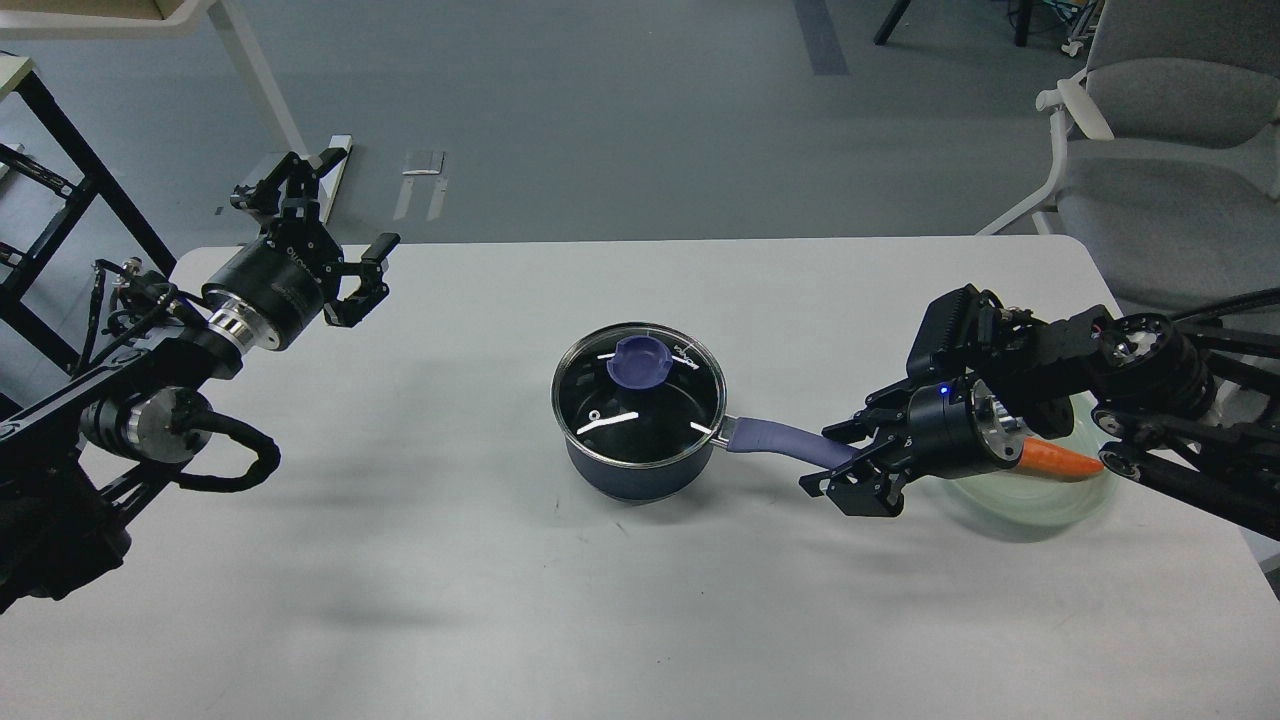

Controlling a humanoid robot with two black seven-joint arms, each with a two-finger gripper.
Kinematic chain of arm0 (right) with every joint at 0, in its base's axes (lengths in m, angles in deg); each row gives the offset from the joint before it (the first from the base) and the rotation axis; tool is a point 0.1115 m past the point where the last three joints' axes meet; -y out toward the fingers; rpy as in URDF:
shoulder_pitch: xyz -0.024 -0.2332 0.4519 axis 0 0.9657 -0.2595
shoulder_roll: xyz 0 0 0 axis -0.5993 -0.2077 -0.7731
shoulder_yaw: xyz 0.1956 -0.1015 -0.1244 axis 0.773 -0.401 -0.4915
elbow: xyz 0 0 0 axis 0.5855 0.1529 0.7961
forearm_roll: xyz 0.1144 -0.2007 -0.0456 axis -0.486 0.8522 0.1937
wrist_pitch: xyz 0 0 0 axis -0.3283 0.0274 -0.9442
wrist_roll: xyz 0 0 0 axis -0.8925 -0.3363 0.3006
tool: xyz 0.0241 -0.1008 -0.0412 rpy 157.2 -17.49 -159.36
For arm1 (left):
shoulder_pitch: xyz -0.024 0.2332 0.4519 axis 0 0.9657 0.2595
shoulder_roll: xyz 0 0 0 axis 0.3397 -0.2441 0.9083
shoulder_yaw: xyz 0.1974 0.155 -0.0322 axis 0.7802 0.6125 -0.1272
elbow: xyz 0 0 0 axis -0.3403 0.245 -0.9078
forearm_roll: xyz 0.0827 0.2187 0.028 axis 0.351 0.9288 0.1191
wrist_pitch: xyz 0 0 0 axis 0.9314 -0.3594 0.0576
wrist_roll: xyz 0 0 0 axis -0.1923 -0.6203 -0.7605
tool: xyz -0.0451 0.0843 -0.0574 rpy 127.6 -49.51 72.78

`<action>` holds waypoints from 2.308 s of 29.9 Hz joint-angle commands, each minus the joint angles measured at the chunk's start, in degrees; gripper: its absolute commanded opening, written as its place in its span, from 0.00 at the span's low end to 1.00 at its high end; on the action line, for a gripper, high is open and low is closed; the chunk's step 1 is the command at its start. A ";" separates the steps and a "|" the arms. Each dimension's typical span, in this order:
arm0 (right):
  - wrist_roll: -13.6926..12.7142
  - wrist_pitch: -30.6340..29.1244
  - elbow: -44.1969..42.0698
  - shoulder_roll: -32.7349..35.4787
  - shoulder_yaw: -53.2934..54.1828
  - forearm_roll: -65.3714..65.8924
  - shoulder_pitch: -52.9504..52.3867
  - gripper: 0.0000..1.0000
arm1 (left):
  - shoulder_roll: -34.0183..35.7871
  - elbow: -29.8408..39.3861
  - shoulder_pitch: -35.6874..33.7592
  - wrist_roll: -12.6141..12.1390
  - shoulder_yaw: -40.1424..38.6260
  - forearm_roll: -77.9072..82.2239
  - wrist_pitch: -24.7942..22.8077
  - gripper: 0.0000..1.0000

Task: Open pot lid
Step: 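Move the left gripper over the saucepan toward the blue lid knob, then grasp the blue knob of the glass lid with the left gripper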

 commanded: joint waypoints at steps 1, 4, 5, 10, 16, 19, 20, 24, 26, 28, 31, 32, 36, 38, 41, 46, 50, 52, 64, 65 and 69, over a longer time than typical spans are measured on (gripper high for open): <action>0.00 -0.01 -0.62 -0.26 0.00 0.01 0.18 0.54 | 0.01 0.15 -0.01 0.07 0.00 2.78 -0.09 0.99; 0.00 -0.01 -1.06 -0.70 0.00 0.01 0.27 0.49 | -0.17 0.15 -0.01 0.07 0.09 3.92 -0.09 0.99; 0.00 -0.01 -1.15 -0.79 0.00 0.01 0.27 0.48 | -0.25 0.23 -0.01 0.07 0.09 4.36 -0.09 0.99; 0.00 -0.01 -1.41 -1.14 0.00 0.01 0.19 0.40 | -0.25 0.50 -0.09 0.07 0.18 8.92 -0.27 0.99; 0.00 -0.01 -1.41 -1.14 0.00 0.01 0.18 0.35 | -0.17 1.99 -2.46 0.15 0.27 18.93 -0.88 0.99; 0.00 0.00 -1.41 -1.14 0.00 0.01 0.10 0.34 | -0.17 3.92 -4.92 2.34 0.27 28.85 -1.84 0.99; 0.00 -0.01 -1.41 -1.14 0.00 0.01 0.10 0.34 | -0.17 4.62 -5.62 3.39 0.35 32.19 -1.94 0.99; 0.00 -0.01 -1.50 -1.14 0.00 0.01 0.18 0.34 | -0.34 8.57 -8.44 8.23 0.53 50.46 -2.02 0.99; 0.00 -0.01 -1.50 -1.14 0.09 0.01 0.18 0.34 | -0.34 11.47 -9.32 9.43 0.53 60.05 -1.94 0.99; 0.00 -0.01 -1.50 -1.14 0.18 0.01 0.18 0.34 | -0.78 13.93 -9.93 9.43 0.88 69.53 -1.50 0.99; 0.00 -0.01 -1.50 -1.14 0.18 0.01 0.18 0.34 | -1.57 16.22 -12.39 9.43 6.04 83.25 -0.36 0.99; 0.00 -0.01 -1.50 -1.14 0.18 0.01 0.10 0.34 | -2.18 16.58 -13.79 9.43 8.33 86.69 0.69 0.99; 0.00 0.08 -1.50 -1.14 0.27 -0.08 0.18 0.34 | -3.94 15.27 -18.89 9.43 18.79 99.17 12.44 0.99; 0.00 -0.01 -1.50 -1.14 0.27 -0.08 0.18 0.34 | -5.78 12.47 -21.09 9.43 23.80 102.70 16.59 0.99; 0.00 0.00 -1.50 -1.14 0.36 -0.08 0.18 0.34 | -8.42 7.98 -23.03 9.43 27.42 105.52 19.41 0.99; 0.00 -0.01 -1.50 -1.14 0.36 -0.08 0.10 0.34 | -11.50 2.35 -23.91 9.43 27.95 106.06 20.21 0.99; 0.00 0.00 -1.50 -1.14 0.36 -0.08 0.18 0.34 | -13.61 -1.08 -23.91 9.43 28.39 105.97 20.21 0.99; 0.00 -0.01 -1.50 -1.14 0.36 -0.08 0.18 0.35 | -14.05 -1.87 -23.56 9.43 28.48 105.79 20.21 0.99; 0.00 -0.01 -1.50 -1.23 0.53 -0.08 0.27 0.35 | -15.28 -3.90 -22.77 9.43 30.24 105.18 19.95 0.99; 0.00 0.08 -1.50 -1.14 0.53 -0.08 0.27 0.35 | -15.28 -3.90 -22.33 9.43 30.24 105.18 19.95 0.98; 0.00 0.00 -1.50 -1.14 0.53 -0.08 0.27 0.35 | -15.28 -4.07 -22.07 9.43 30.41 105.27 19.95 0.96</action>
